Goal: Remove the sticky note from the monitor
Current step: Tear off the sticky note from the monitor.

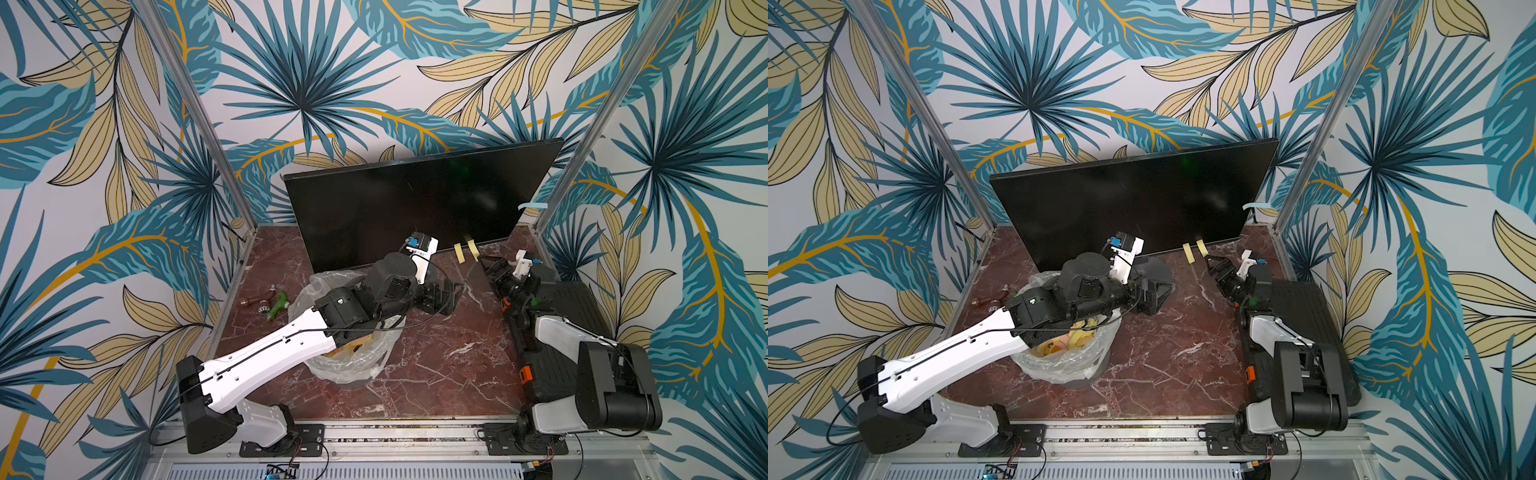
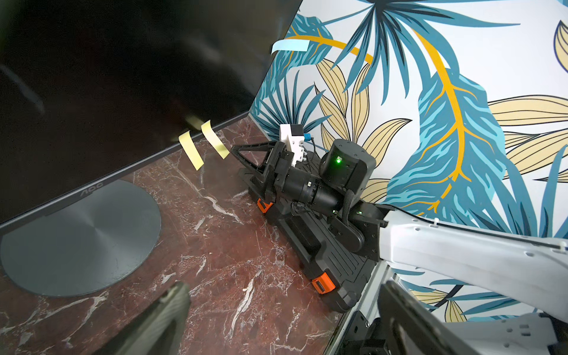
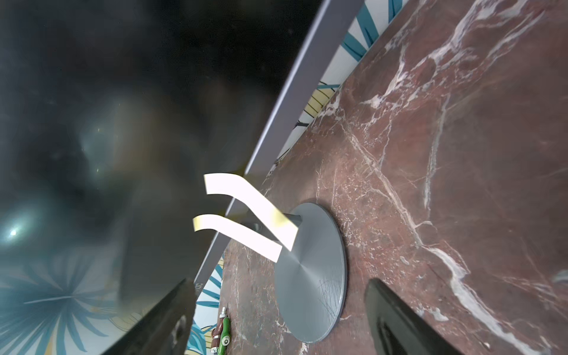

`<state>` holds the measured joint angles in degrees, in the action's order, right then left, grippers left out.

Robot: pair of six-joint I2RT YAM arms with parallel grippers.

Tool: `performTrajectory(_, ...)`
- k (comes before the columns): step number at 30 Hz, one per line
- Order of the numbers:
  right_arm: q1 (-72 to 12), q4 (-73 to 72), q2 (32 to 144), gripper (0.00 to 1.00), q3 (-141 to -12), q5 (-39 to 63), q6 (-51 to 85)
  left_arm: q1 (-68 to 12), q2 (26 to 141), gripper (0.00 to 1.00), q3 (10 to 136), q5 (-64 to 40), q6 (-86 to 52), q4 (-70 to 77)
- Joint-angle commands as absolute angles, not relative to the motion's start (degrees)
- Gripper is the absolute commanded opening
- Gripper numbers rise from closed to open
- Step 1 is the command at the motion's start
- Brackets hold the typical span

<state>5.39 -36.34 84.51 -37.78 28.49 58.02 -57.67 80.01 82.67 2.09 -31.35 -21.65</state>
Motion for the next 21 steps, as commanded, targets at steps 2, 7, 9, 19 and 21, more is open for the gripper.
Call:
performTrajectory(2,5.69,-42.03,87.37,0.87,-40.39,31.52,59.51,-57.83,80.53,1.00,84.64,1.38,-30.39,-20.30)
performTrajectory(7,5.71,-43.68,90.39,0.84,-42.57,32.73,60.31,-57.83,80.92,1.00,84.84,1.13,-30.41,-20.54)
performTrajectory(9,5.70,-44.29,91.38,0.82,-43.35,33.16,60.69,-57.83,81.03,1.00,84.89,1.36,-30.41,-20.57)
performTrajectory(19,5.71,-47.81,95.06,0.68,-44.66,34.92,62.88,-57.83,81.08,1.00,84.96,1.25,-30.76,-20.67)
performTrajectory(21,5.72,-48.13,95.18,0.63,-44.66,35.16,63.08,-57.83,81.07,1.00,84.99,1.19,-30.82,-20.68)
